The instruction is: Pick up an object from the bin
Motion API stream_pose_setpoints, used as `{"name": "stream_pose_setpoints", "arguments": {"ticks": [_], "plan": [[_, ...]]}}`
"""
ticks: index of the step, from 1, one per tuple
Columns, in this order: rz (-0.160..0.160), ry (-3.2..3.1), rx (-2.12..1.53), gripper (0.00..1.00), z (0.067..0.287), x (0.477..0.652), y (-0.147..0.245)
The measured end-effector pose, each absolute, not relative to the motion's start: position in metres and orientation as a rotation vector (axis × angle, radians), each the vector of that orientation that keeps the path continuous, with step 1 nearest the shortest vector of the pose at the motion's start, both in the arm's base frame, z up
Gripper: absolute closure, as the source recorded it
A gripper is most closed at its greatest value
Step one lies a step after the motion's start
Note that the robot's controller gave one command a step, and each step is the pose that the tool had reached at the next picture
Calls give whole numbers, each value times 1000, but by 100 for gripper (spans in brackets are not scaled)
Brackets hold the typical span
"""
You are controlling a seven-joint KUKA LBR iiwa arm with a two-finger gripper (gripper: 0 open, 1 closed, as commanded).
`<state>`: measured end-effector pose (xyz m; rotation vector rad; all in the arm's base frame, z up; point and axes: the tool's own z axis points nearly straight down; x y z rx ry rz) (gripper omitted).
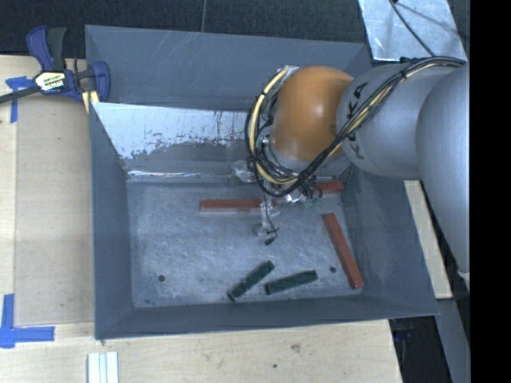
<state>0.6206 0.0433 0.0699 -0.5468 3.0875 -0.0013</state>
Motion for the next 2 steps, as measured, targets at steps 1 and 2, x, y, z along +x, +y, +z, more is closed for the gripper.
{"name": "stream_pose_setpoints", "arguments": {"ticks": [1, 2], "plan": [[1, 3086, -545, 100, 71, 621, 44], [-3, 3038, -747, 100, 214, 621, 48]]}}
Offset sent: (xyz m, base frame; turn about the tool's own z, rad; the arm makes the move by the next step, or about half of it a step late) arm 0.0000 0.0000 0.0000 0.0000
